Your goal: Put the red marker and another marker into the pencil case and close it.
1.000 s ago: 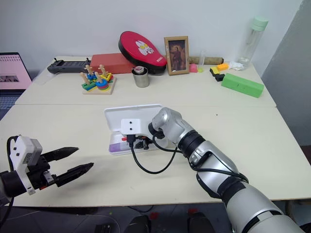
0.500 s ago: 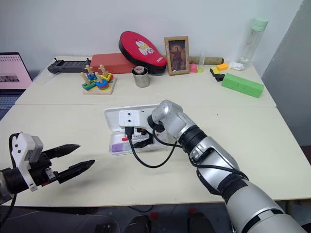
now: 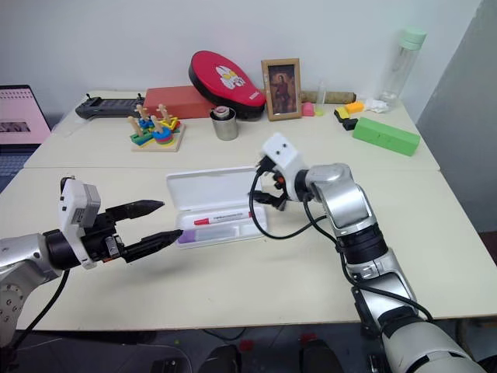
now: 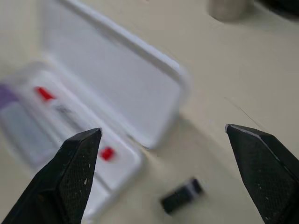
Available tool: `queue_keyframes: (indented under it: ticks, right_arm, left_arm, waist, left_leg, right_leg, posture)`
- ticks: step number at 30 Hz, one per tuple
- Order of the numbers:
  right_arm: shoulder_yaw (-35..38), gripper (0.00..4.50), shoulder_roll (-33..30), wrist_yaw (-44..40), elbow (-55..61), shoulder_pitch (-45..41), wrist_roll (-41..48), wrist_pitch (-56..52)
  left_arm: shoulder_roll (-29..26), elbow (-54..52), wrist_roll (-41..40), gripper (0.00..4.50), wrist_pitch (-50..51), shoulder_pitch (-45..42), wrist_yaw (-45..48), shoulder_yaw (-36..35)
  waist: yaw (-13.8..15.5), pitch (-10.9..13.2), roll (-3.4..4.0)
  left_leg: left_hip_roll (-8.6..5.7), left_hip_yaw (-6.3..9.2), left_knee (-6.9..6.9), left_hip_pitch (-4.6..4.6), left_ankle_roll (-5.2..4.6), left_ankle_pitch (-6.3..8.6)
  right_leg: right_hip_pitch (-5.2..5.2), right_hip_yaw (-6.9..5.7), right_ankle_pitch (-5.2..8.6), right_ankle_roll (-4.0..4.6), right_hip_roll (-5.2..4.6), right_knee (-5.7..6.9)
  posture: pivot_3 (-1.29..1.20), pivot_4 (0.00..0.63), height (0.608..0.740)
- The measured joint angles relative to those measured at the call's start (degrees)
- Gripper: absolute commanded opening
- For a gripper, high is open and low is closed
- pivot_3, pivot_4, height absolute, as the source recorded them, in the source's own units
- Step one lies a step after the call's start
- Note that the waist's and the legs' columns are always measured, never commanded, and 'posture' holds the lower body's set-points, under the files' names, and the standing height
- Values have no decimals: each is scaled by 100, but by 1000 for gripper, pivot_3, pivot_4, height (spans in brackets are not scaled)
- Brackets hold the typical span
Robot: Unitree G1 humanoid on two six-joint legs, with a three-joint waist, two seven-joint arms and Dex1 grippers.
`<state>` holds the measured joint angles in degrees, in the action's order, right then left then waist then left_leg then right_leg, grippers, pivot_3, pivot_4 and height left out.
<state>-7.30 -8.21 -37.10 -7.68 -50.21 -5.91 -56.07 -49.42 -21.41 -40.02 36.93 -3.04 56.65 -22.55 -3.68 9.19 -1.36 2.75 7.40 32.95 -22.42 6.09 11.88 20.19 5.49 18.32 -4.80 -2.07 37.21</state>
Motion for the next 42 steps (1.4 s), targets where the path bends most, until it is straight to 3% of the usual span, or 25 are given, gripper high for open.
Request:
queue_keyframes:
  ticks: [5,20,21,23,38,42]
  right_arm:
    - [395,4487,537,1206,-21,275,26,-522]
    - [256,4487,839,2069,-396,651,202,-402]
    - [252,4112,845,2099,-415,651,245,-344]
    - [238,3875,865,2139,-476,650,257,-259]
    - [101,296,820,2220,-648,649,322,55]
    - [99,261,690,2181,-635,648,387,57]
  left_arm:
    - [-1,359,72,4500,-66,-525,131,395]
    - [1,435,88,4500,-123,-682,231,583]
    - [2,434,87,4500,-123,-682,224,583]
    - [2,433,85,4500,-122,-682,212,583]
    - [4,401,76,4500,-122,-655,136,583]
    - [10,404,77,4500,-124,-654,134,583]
  waist:
    - [-5,0,0]
    - [-33,1,2]
    - [-36,1,2]
    - [-45,1,1]
    - [-85,1,1]
    - [-74,1,1]
  left_leg:
    - [-1,1,-6,-6,0,1]
    - [-1,2,-5,-7,0,0]
    - [-1,2,-5,-7,0,0]
    - [-1,2,-5,-6,0,0]
    - [-1,4,-5,-4,0,0]
    - [-1,4,-5,-5,0,0]
  right_leg:
    - [2,-1,1,3,0,-6]
    - [2,-3,0,1,-1,-2]
    - [2,-2,0,2,-1,-2]
    - [2,-3,0,2,0,-2]
    - [0,-3,0,2,0,0]
    - [-1,-3,0,2,0,-1]
  posture:
    - [0,150,740]
    - [0,150,740]
    - [0,150,740]
    - [0,150,740]
    - [0,150,740]
    - [0,150,740]
